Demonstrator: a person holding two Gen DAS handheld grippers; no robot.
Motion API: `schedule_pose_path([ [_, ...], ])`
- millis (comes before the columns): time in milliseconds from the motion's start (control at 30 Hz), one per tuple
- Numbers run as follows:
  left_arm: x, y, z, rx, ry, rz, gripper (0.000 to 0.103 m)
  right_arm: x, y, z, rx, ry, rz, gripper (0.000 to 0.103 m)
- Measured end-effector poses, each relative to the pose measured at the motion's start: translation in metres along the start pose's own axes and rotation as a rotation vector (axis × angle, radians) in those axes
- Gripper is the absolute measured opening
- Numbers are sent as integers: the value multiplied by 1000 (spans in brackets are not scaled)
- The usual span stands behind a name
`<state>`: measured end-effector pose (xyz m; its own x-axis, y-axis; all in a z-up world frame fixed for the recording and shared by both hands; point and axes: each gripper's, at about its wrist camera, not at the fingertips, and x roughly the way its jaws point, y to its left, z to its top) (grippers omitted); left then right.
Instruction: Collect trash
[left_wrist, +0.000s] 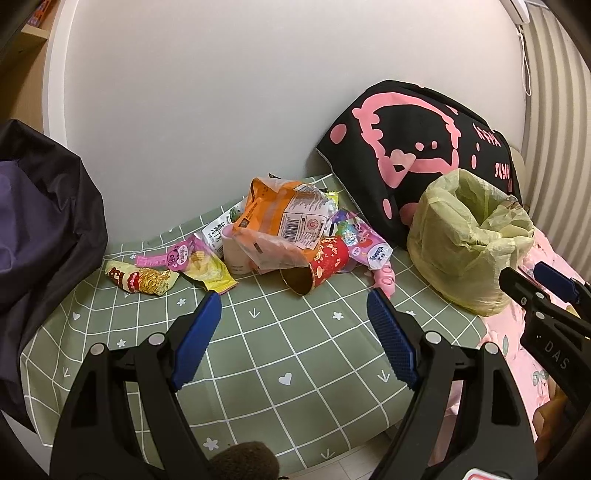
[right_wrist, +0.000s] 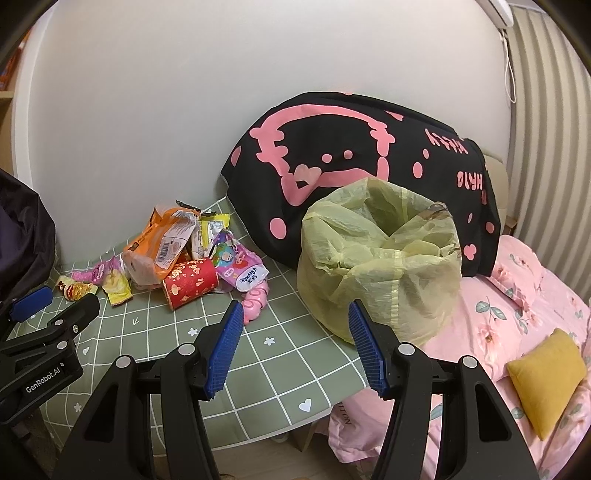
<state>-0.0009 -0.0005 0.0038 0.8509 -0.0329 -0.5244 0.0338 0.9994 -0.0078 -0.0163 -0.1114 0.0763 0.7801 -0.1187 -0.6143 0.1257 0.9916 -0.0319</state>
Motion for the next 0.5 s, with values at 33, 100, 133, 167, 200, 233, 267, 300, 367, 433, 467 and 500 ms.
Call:
schedule_pose_path([
  [33, 0, 0, 0, 0, 0, -1, 77, 0, 0, 0, 1, 0, -1, 56],
  [100, -1, -1, 0, 0, -2, -2, 77, 0, 0, 0, 3, 0, -1, 56],
  [133, -2, -1, 0, 0, -3, -3, 77, -1, 0, 0, 3, 0, -2, 56],
  [167, -2, -2, 1, 1, -3, -3, 77, 0, 0, -1, 1, -1, -1, 56],
  [200, -1, -1, 1, 2, -2, -4, 77, -1, 0, 0, 2, 0, 0, 56],
  [233, -1, -1, 1, 3, -2, -5, 77, -1, 0, 0, 1, 0, -1, 56],
  [267, -1, -1, 1, 4, -2, -6, 77, -1, 0, -1, 1, -1, -2, 56],
  [300, -1, -1, 2, 4, -2, -7, 77, -1, -1, 0, 1, -2, -2, 56],
  [367, -2, -1, 2, 4, -2, -10, 77, -1, 0, 0, 1, -1, -1, 56],
  [433, -2, -1, 2, 4, -2, -10, 77, -1, -1, 0, 2, 0, -4, 56],
  [467, -2, -1, 2, 4, -2, -11, 77, -1, -1, 0, 3, 0, -4, 56],
  [500, -2, -1, 2, 3, -2, -11, 77, -2, -2, -1, 5, -1, -5, 56],
])
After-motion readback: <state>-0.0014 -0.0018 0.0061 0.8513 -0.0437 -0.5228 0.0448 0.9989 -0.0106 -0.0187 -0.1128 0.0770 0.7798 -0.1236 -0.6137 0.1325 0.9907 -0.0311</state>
